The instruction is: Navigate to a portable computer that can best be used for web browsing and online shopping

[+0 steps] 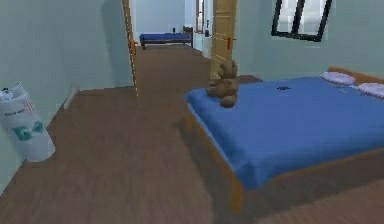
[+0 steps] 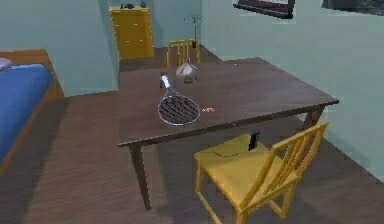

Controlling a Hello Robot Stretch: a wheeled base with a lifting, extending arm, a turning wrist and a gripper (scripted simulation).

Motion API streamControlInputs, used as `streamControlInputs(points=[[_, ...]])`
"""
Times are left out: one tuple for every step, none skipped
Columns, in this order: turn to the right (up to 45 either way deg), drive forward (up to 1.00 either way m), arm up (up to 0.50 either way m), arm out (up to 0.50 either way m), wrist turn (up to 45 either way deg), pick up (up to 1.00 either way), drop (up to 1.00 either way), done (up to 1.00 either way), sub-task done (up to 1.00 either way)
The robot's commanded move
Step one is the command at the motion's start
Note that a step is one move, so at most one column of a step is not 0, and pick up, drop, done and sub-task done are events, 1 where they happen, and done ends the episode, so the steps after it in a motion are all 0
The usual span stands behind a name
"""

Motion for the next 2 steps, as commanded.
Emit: streamControlInputs(points=[[-6.0, 0.00, 0.00, 0.00, 0.0, 0.00, 0.00, 0.00, 0.00], [0.0, 0.75, 0.00, 0.00, 0.0, 0.00, 0.00, 0.00, 0.00]])
